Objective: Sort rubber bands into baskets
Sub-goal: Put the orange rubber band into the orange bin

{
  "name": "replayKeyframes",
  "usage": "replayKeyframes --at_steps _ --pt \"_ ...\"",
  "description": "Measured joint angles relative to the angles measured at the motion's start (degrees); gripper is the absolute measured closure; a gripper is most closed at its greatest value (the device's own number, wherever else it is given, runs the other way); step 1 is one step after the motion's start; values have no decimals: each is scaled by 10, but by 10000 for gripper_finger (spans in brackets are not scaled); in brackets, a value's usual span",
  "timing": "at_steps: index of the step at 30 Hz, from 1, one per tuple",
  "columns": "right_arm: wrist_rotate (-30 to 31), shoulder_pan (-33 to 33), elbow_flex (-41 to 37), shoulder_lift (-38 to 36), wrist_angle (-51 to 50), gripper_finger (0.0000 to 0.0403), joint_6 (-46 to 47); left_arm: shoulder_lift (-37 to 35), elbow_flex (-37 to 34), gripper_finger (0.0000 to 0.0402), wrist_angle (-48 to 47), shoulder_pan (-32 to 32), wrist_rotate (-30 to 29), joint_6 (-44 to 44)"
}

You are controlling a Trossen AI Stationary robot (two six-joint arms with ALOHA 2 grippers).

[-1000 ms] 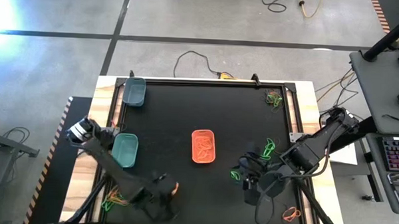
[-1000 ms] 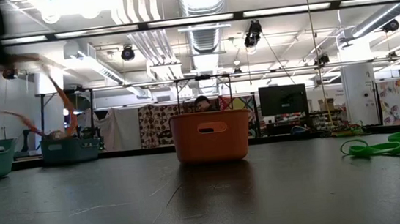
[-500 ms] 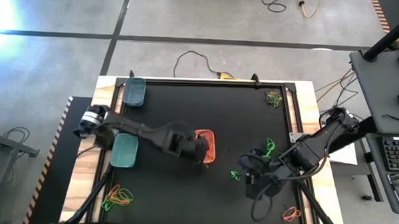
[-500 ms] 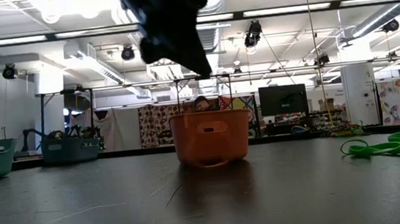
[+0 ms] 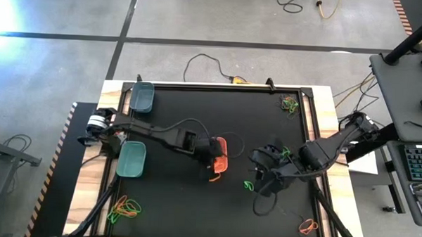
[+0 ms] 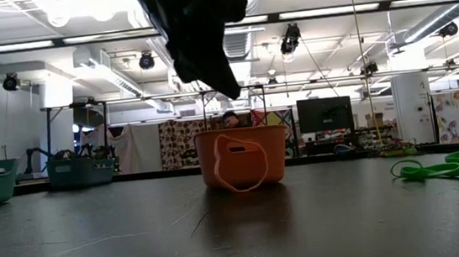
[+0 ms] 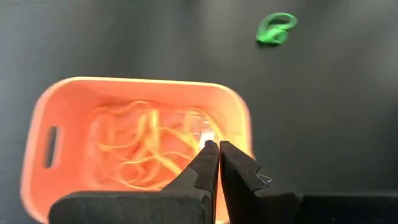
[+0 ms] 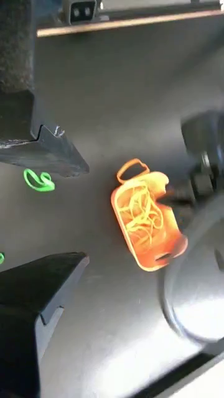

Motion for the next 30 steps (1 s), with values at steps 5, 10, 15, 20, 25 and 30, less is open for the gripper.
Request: replayKeyframes --at_steps 5,10,15,20,25,30 --pt "2 -15 0 0 5 199 -21 -27 -1 398 8 -43 -36 -21" --pt "1 -14 0 0 8 199 -25 -70 -45 368 36 -102 -121 -96" --pt "9 -2 0 1 16 199 -25 -117 -166 319 218 -169 -194 -210" --pt "40 31 0 13 36 200 -24 -117 -277 264 382 -224 -296 -267" --pt "44 59 -1 31 36 199 4 -73 -327 221 496 -260 -355 -194" --pt "41 83 -1 40 29 199 28 -19 -336 206 532 -264 -377 -259"
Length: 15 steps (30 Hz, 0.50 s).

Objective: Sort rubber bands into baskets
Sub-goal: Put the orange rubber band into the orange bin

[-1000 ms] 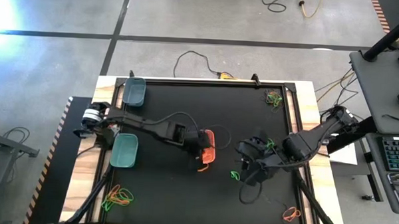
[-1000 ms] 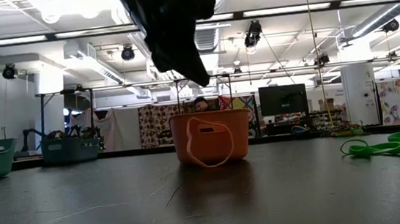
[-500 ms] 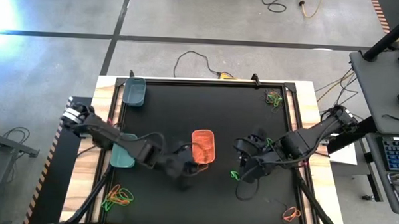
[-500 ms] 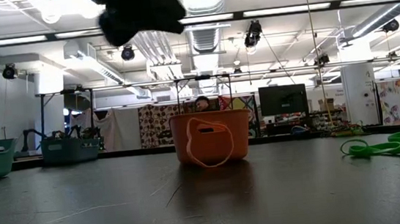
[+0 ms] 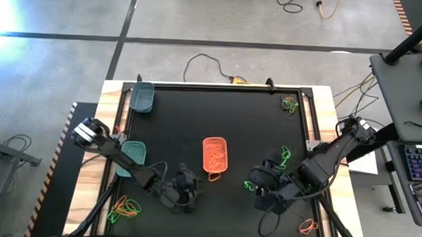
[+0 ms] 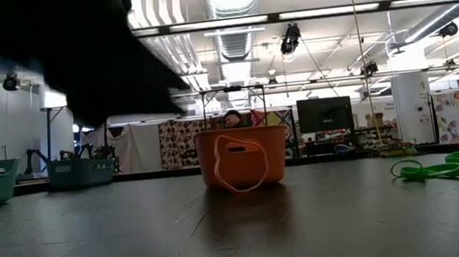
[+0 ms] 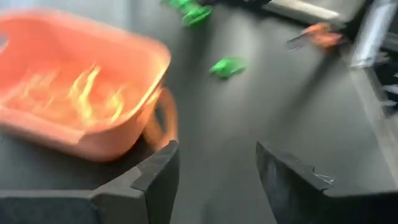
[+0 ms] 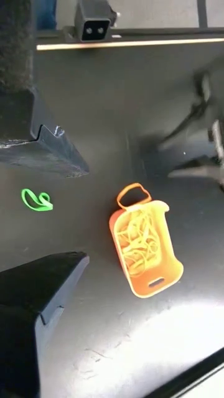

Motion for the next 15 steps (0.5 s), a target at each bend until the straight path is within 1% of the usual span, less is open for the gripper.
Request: replayKeyframes --at_steps 7,11,15 --pt "5 6 0 1 -16 199 29 62 1 206 11 13 -40 -48" --pt "7 0 0 1 -34 199 29 91 1 206 67 33 -39 -46" --pt "19 -13 0 1 -48 199 27 126 9 208 70 48 -25 -63"
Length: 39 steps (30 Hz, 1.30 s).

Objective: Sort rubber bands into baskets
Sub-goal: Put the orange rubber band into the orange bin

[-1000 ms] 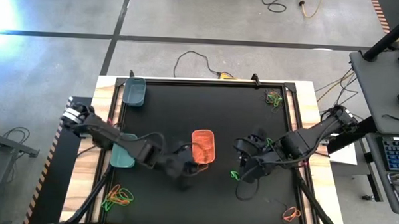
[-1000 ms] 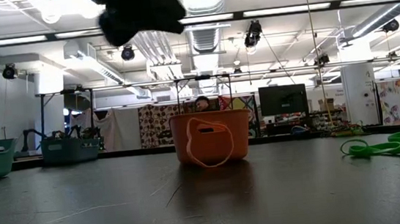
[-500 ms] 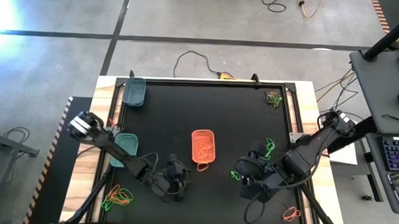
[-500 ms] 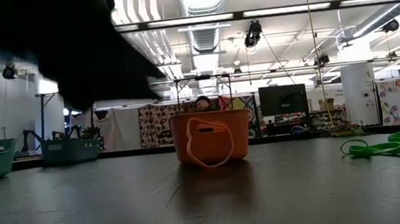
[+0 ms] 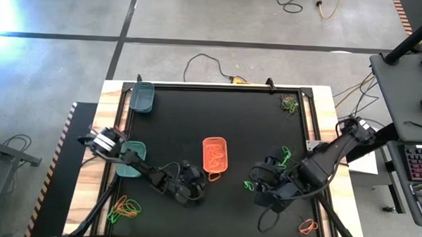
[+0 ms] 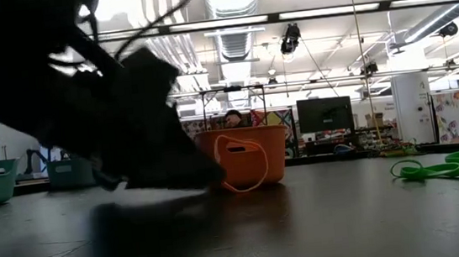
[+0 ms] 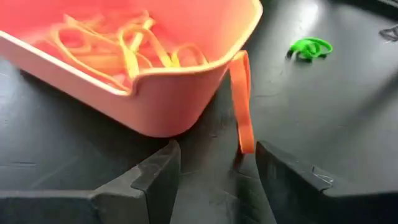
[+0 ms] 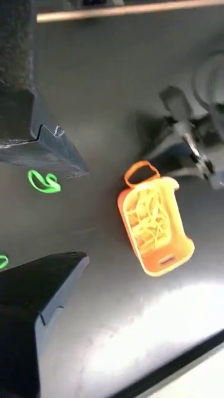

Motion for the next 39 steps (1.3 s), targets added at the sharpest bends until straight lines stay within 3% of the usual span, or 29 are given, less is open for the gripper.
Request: replayKeyframes --at_steps 3,10,21,27,34,39 --pt "3 -9 0 0 -7 199 0 11 16 214 9 4 35 0" --pt "3 -20 0 0 -19 199 -6 28 38 251 5 7 45 4" --pt "-3 -21 0 0 -37 200 31 9 36 395 -37 9 90 -36" --pt "-34 0 -8 0 -36 199 54 -71 35 400 -158 -2 203 -5" --pt "-29 19 -34 0 -22 200 71 -201 35 401 -257 -18 200 26" --pt "-24 26 -104 0 102 199 72 -282 38 401 -283 -16 195 44"
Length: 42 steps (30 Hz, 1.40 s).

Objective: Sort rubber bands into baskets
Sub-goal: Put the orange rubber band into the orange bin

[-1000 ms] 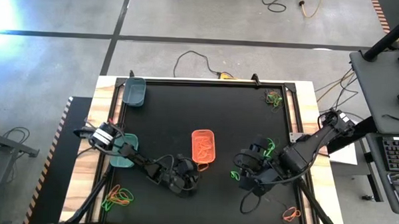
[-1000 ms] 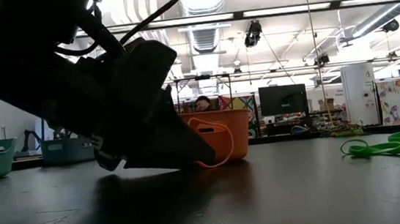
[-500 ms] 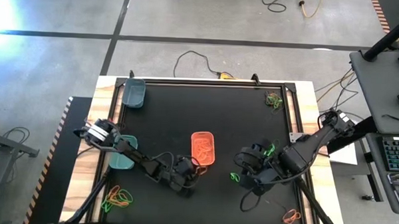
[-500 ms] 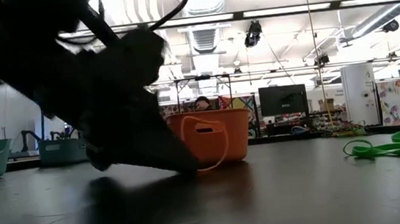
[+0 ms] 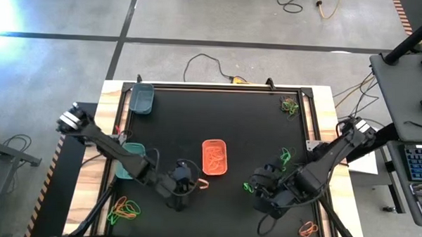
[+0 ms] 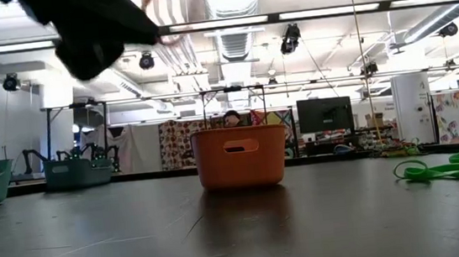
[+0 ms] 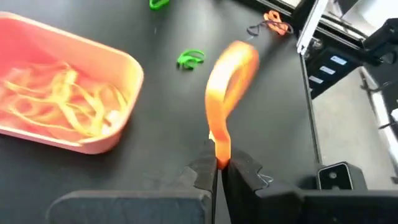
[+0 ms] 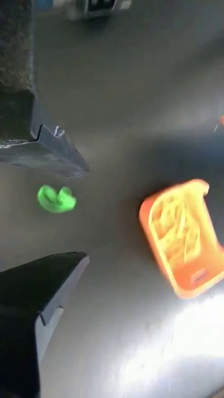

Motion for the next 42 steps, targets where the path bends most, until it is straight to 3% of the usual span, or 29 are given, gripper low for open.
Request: replayKeyframes --at_steps 6,10,16,23,26,29,34,42 --pt "-6 15 -117 0 284 200 8 -40 49 401 -169 48 2 39" --pt "-7 24 -166 0 402 200 27 -29 73 401 -193 116 67 119" --pt "-6 18 -189 0 396 200 57 26 75 402 -180 209 149 200" --pt "-4 -1 -196 0 396 200 71 77 76 402 -100 244 203 225" --pt "44 -2 -196 0 378 200 67 94 76 401 -102 250 203 218" --pt "132 -1 -198 0 346 200 77 108 76 396 -96 249 210 216" --pt "225 -12 -205 0 336 200 100 123 76 363 -88 249 213 195" --pt "213 -18 -205 0 336 200 89 131 76 266 -78 250 248 180"
